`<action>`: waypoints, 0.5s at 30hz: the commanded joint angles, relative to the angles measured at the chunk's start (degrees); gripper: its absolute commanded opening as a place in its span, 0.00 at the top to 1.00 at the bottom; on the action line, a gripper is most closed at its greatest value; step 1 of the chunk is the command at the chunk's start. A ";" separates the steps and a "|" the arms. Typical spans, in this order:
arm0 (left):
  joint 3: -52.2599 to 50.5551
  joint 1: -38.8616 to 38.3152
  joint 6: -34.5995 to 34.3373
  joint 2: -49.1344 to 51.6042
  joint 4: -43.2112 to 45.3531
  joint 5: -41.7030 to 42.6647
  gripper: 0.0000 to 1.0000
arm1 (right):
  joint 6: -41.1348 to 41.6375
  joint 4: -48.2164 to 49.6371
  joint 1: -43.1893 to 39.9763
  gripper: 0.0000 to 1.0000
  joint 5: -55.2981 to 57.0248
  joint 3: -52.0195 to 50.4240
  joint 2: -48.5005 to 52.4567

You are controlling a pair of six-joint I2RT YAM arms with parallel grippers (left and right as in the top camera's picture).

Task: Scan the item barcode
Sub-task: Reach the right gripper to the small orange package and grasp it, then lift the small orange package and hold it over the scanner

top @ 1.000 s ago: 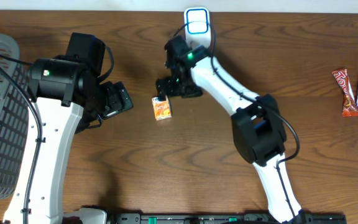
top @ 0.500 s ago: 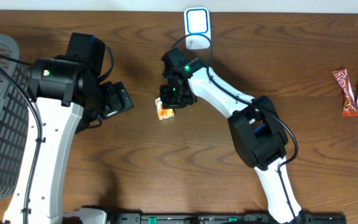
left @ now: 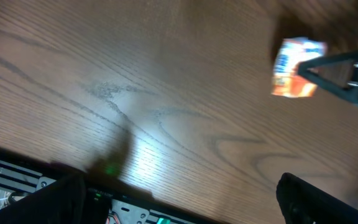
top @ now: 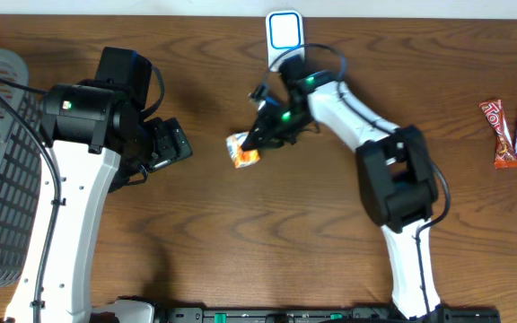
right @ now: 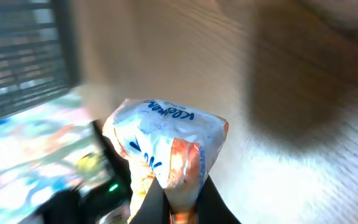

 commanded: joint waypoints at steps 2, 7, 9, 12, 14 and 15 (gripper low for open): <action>0.37 0.24 0.09 0.33 -0.37 -0.96 0.02 | -13.90 -3.80 -1.33 0.99 -12.48 -0.13 -0.26; 0.37 0.24 0.09 0.33 -0.37 -0.96 0.02 | -25.90 -10.56 -0.92 0.99 -12.44 -0.13 -0.26; 0.37 0.24 0.09 0.33 -0.37 -0.94 0.02 | -25.97 -10.54 -0.83 0.99 -12.46 -0.13 -0.26; 0.37 0.24 0.09 0.33 -0.37 -0.94 0.02 | -23.76 -8.61 -0.83 0.99 -12.31 -0.13 -0.26; 0.37 0.24 0.09 0.33 -0.37 -0.96 0.02 | -22.45 -7.17 -0.83 0.99 -10.40 -0.13 -0.26; 0.37 0.24 0.09 0.33 -0.37 -0.94 0.02 | -21.03 -6.47 -0.83 0.99 -8.20 -0.11 -0.26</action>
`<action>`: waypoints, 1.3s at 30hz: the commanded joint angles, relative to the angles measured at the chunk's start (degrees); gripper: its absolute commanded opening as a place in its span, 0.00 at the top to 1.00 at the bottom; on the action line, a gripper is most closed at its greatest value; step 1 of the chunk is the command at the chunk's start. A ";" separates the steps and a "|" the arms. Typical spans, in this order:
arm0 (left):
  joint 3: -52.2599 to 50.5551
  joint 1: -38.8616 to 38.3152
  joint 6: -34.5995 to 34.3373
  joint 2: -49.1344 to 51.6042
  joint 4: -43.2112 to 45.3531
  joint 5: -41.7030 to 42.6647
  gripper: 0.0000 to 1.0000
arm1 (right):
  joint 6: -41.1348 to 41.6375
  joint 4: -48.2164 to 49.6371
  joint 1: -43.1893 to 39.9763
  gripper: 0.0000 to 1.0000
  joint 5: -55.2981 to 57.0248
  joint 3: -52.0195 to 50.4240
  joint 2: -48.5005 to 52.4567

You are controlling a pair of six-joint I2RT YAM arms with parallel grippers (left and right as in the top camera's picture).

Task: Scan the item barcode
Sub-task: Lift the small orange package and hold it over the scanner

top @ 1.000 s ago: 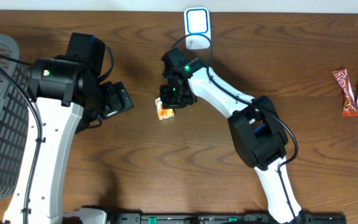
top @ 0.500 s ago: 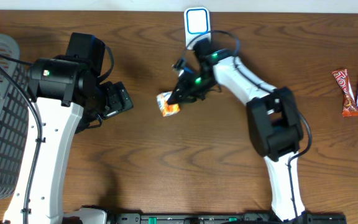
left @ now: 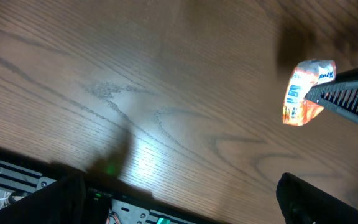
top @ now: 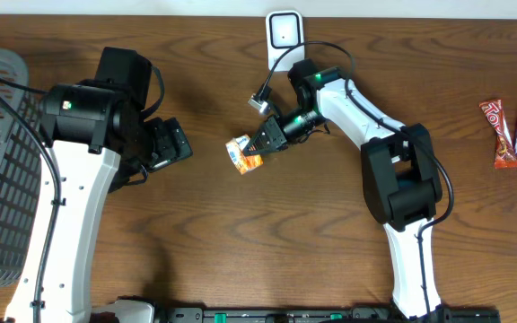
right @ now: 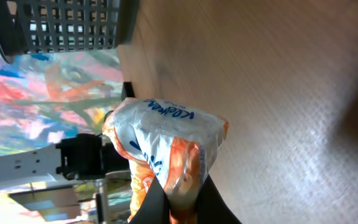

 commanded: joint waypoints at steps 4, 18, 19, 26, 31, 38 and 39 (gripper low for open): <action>0.37 0.24 0.09 0.33 -0.37 -0.96 0.02 | 15.82 3.50 0.26 0.99 24.83 2.45 -1.05; 0.37 0.24 0.09 0.33 -0.37 -0.94 0.02 | 7.58 19.08 5.11 0.99 99.38 20.26 -3.06; 0.37 0.24 0.09 0.33 -0.37 -0.96 0.02 | 4.09 21.99 5.11 0.99 99.38 20.13 -2.32; 0.37 0.24 0.09 0.33 -0.37 -0.96 0.02 | -11.82 36.50 4.96 0.99 102.33 20.09 5.22; 0.37 0.24 0.09 0.33 -0.37 -0.94 0.02 | -10.56 43.25 4.98 0.99 105.46 20.09 9.44; 0.37 0.24 0.09 0.33 -0.37 -0.96 0.02 | -2.29 46.84 4.74 0.99 105.28 20.81 8.31; 0.37 0.24 0.09 0.33 -0.37 -0.96 0.02 | -2.29 46.69 4.57 0.99 105.28 20.90 7.65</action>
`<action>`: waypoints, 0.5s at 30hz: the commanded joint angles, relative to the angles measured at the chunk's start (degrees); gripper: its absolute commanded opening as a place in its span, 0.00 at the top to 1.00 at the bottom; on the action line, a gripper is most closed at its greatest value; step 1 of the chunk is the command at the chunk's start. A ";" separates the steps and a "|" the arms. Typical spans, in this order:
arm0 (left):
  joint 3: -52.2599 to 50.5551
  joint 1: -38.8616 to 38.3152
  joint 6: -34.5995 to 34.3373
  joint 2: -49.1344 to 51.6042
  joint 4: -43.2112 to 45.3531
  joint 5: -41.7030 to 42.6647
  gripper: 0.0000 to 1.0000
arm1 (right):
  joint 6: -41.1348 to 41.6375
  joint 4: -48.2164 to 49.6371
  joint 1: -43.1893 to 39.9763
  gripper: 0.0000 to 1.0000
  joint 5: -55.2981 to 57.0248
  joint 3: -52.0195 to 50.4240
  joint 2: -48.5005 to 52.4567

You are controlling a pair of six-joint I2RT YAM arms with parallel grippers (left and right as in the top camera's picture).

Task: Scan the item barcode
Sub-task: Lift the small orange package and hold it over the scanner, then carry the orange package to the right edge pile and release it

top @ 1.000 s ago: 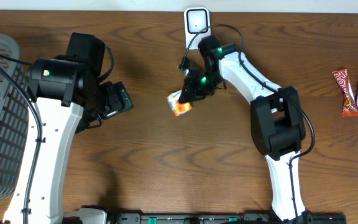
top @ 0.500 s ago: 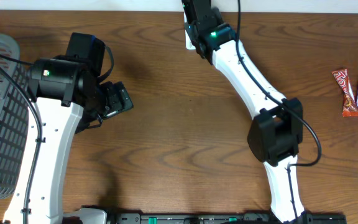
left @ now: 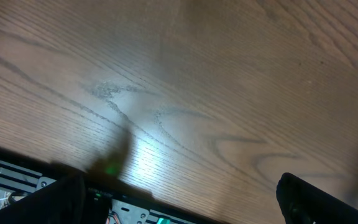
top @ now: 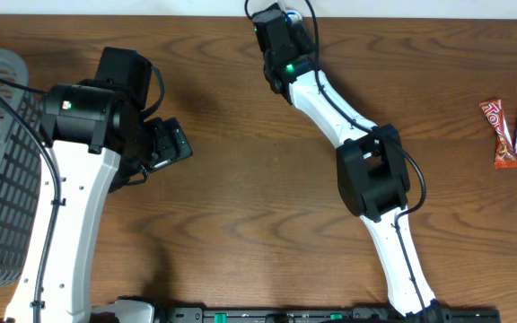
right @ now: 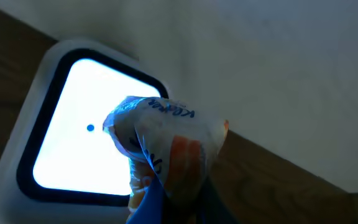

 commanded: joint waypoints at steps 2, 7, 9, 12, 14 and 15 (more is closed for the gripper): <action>0.37 0.24 0.09 0.33 -0.35 -0.98 0.02 | 3.02 -0.35 -0.79 0.99 1.60 1.11 -3.96; 0.37 0.24 0.09 0.33 -0.35 -0.98 0.02 | 12.00 -5.29 -2.89 0.99 1.07 1.11 -8.46; 0.37 0.24 0.09 0.33 -0.35 -0.98 0.02 | 17.25 -8.07 -4.04 0.99 1.07 1.11 -10.36; 0.37 0.24 0.09 0.33 -0.35 -0.98 0.02 | 21.00 -13.14 -6.54 0.99 1.14 1.11 -12.70; 0.37 0.24 0.09 0.33 -0.35 -0.96 0.02 | 21.03 -17.70 -8.87 0.99 1.75 1.11 -13.81; 0.37 0.24 0.09 0.33 -0.35 -0.98 0.02 | 21.03 -20.26 -10.23 0.99 2.75 1.11 -14.08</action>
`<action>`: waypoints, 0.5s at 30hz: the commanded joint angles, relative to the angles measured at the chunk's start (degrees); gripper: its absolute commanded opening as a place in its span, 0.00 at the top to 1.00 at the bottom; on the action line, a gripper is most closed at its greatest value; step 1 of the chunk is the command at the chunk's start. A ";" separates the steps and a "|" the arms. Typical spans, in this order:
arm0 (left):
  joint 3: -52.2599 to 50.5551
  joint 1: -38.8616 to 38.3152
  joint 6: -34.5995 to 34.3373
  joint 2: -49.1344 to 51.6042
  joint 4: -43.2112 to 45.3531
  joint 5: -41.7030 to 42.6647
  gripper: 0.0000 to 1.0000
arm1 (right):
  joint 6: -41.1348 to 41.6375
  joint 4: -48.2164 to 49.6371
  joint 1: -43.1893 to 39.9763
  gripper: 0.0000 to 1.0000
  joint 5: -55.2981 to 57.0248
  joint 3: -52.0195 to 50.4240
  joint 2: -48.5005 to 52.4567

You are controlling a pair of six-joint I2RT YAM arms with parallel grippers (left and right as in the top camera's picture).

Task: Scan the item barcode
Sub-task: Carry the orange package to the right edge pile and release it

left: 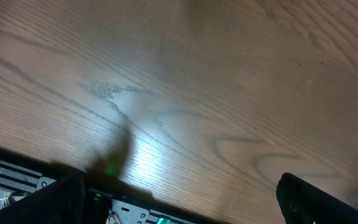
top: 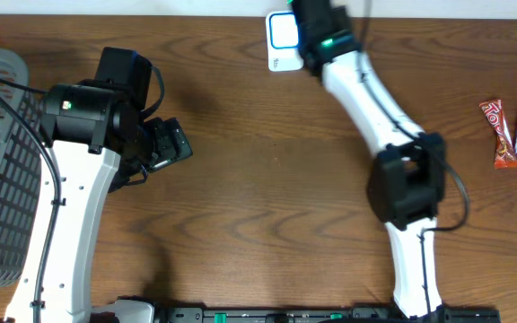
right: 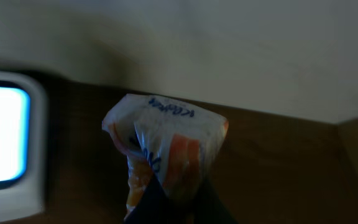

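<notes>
In the right wrist view a white and orange snack packet (right: 166, 143) is pinched at its lower end by my right gripper (right: 176, 202), which is shut on it. The white scanner with its lit blue screen (right: 2, 140) lies to the packet's left. From overhead the scanner (top: 283, 36) stands at the table's far edge, with the right wrist (top: 323, 31) just right of it and the packet hidden beneath. My left gripper (left: 179, 199) hangs open over bare wood, nothing between its fingers.
A grey basket stands at the table's left edge. Two snack packets, one red (top: 501, 135) and one pink, lie at the far right. The pale wall runs behind the scanner along the table's far edge (top: 420, 16).
The right gripper, still holding the packet, has moved right: the packet was in front of the scanner's lit screen and is now beside it. The left arm has not moved.
The right gripper held the packet over the middle of the table, below the scanner. Then it held it there turned another way. Later the packet was up against the scanner's screen, and now it is off to the scanner's right. The left arm stayed still throughout.
</notes>
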 commanded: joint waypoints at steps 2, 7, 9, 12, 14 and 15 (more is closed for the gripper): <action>0.37 0.24 0.09 0.33 -0.35 -0.98 0.02 | 4.61 -9.35 -6.80 0.99 6.25 1.01 -2.78; 0.37 0.24 0.09 0.33 -0.35 -0.96 0.02 | 4.63 -24.98 -16.39 0.99 10.43 0.50 -2.75; 0.37 0.24 0.09 0.33 -0.35 -0.96 0.02 | 4.66 -30.14 -21.05 0.99 10.25 0.50 -2.75; 0.37 0.24 0.09 0.33 -0.35 -0.98 0.02 | 6.88 -35.12 -27.28 0.99 8.96 0.48 -2.75; 0.37 0.24 0.09 0.33 -0.35 -0.96 0.02 | 8.17 -35.85 -31.36 0.99 4.37 0.46 -2.75; 0.37 0.24 0.09 0.33 -0.35 -0.96 0.02 | 7.78 -35.45 -34.05 0.99 -2.10 0.46 -2.75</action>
